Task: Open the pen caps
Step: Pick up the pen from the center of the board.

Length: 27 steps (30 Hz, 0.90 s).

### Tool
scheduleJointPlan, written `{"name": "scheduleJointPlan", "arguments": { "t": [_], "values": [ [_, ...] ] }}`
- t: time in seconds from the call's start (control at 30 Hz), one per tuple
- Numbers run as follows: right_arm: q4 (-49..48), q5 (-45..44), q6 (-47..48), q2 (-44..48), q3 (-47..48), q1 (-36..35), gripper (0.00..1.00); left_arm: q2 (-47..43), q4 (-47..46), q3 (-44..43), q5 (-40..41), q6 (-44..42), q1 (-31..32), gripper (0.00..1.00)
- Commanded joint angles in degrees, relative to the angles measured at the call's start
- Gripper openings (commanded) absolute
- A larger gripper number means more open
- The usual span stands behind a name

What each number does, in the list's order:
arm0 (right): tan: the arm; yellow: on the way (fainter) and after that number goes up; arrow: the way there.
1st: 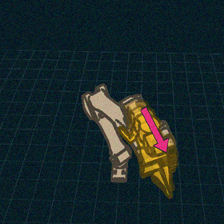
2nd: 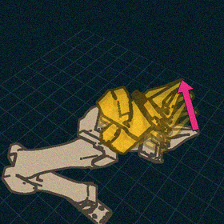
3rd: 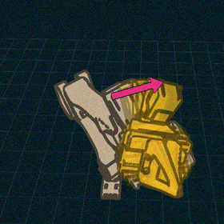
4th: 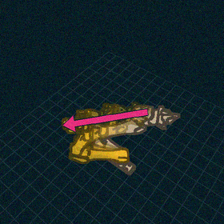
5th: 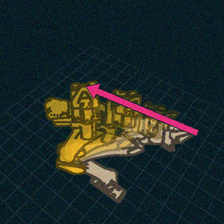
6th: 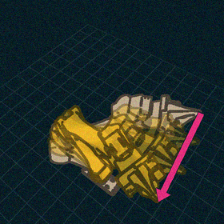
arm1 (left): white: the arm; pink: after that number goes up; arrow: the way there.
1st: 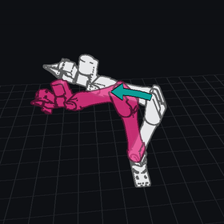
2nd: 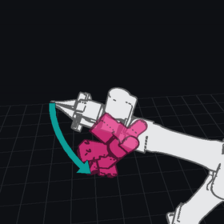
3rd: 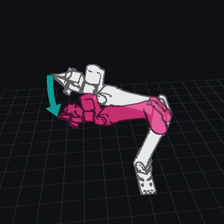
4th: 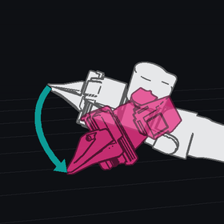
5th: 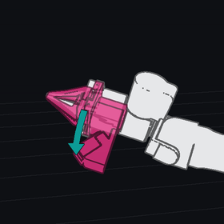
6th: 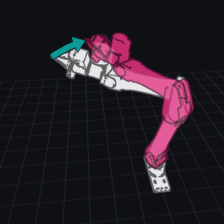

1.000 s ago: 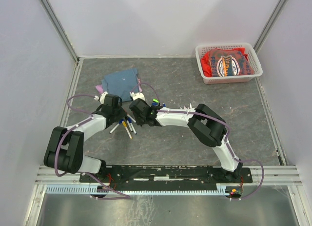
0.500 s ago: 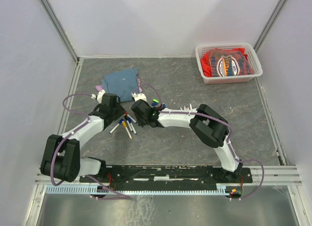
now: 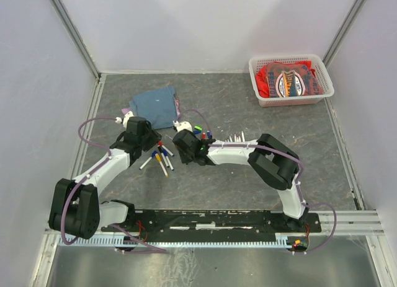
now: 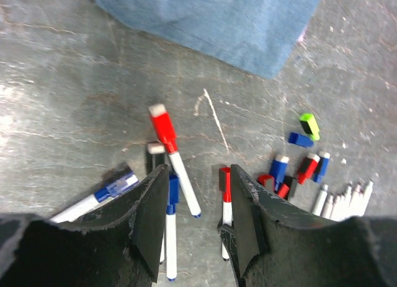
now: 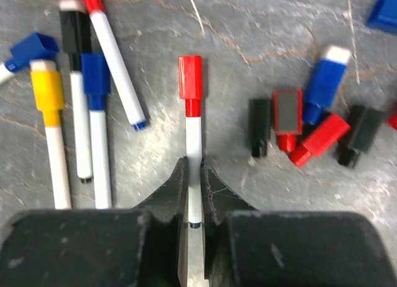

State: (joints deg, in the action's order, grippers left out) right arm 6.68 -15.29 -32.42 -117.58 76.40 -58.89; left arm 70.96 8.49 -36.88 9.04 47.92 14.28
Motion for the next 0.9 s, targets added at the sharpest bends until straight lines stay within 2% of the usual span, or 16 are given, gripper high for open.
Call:
{"name": "scheduleJointPlan", "arguments": {
  "t": [0.0,0.37,0.87],
  "values": [
    [-2.2,-0.1,0.8,6.1,-5.5,-0.5,0.01,0.3,-4.4,-1.8,-7.9,-0.1,0.2,0.51],
    [-8.8,3.2,-0.3,17.6,-14.9,-1.4,0.01,1.3,-7.7,-1.0,-17.5,0.0,0.4,0.52],
    [-11.4,3.8,-0.9,22.6,-16.8,-2.6,0.01,2.8,-8.5,-1.1,-20.5,0.1,4.4,0.52]
  ]
}}
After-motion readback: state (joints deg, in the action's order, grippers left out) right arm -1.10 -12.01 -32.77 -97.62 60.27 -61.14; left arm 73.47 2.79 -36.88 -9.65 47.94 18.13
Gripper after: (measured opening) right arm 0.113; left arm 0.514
